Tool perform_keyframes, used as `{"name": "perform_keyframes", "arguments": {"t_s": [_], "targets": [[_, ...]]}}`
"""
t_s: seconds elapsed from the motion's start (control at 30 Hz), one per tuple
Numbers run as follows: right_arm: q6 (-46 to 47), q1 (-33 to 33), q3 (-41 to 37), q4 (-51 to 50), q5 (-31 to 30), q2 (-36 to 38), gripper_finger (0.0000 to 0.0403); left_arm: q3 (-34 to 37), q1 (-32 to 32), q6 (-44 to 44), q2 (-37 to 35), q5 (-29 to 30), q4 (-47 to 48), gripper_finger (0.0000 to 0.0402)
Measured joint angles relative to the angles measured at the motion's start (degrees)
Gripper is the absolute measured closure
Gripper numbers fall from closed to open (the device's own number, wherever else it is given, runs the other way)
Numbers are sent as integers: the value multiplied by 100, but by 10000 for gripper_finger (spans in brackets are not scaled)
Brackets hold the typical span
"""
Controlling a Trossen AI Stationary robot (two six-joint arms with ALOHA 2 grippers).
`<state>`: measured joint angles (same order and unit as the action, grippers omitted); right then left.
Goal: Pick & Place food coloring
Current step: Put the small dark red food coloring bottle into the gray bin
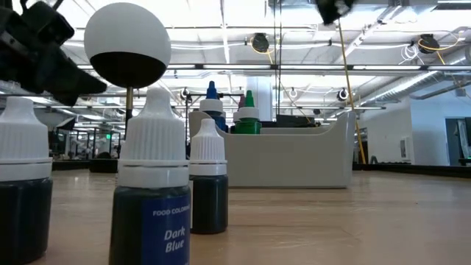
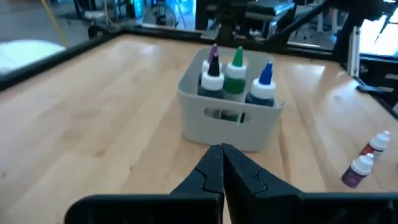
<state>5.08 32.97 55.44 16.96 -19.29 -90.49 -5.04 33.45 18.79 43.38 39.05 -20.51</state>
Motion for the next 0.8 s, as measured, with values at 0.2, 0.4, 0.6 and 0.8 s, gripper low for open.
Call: {"name": "perform_keyframes", "arguments": {"t_s": [0.2,0.4,0.6,0.8], "targets": [[-423,-77,1114,-158,218,-1259,403,-2,-6,80,332,2,-322,387],[92,-148,1617,-258,628,-1903,393,-9,-28,-689,303,-8,-963,397],[-17,-253,1704,-411,877,-2033,338,-7,-28,-412,312,-291,-632,382],[-412,-123,1600,-414,1203,-2042,272,-7,-28,-409,312,-306,-633,371]]}}
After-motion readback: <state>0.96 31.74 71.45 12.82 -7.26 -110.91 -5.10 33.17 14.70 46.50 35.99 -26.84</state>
